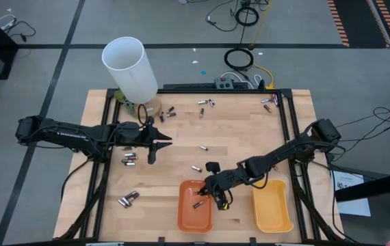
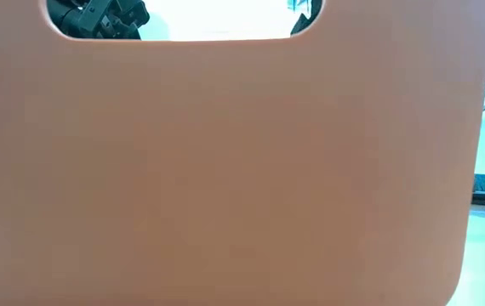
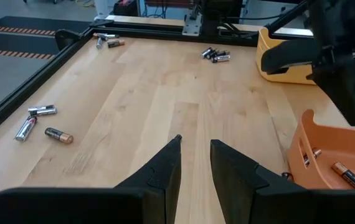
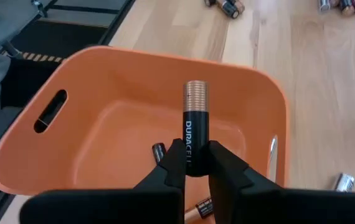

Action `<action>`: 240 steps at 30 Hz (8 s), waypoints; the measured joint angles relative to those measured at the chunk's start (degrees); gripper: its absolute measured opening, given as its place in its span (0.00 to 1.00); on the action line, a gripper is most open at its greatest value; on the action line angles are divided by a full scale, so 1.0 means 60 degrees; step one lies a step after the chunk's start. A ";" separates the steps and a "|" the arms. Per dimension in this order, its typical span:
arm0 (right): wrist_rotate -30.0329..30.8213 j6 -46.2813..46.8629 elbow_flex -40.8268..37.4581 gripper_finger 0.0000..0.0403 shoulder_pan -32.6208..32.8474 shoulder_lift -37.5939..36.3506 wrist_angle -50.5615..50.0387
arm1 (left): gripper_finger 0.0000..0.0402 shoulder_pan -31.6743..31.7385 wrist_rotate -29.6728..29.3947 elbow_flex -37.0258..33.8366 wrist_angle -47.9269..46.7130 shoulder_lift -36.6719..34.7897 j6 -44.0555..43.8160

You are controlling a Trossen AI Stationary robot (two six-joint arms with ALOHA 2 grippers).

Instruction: Sort batteries

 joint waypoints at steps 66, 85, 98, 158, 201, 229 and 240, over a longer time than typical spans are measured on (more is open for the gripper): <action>0.1008 -0.1740 0.2330 0.53 -1.2907 0.1011 -1.2248 | 0.24 -0.0120 0.0040 0.0000 0.0007 0.0000 0.0087; 0.1334 -0.2319 0.2348 0.53 -1.3467 0.2131 -1.1937 | 0.24 -0.0117 -0.0025 0.0000 -0.0003 0.0000 0.0270; 0.1071 -0.3296 0.2427 0.46 -1.3442 0.2178 -1.2024 | 0.24 -0.0117 -0.0022 0.0000 -0.0001 0.0000 0.0251; 0.1995 -0.4993 0.3414 0.22 -1.3504 0.3619 -1.3115 | 0.24 -0.0109 -0.0249 0.0000 0.0004 0.0000 0.0094; 0.1071 -0.4747 0.3605 0.08 -1.3391 0.3789 -1.3028 | 0.24 -0.0109 -0.0259 0.0004 0.0000 0.0000 0.0251; 0.1011 -0.3806 0.4844 0.07 -1.3387 0.3823 -1.4651 | 0.24 -0.0107 -0.0256 0.0004 0.0000 -0.0001 0.0250; 0.0971 -0.3704 0.6788 0.06 -1.3028 0.3807 -1.5629 | 0.24 -0.0107 -0.0255 0.0004 -0.0004 0.0000 0.0255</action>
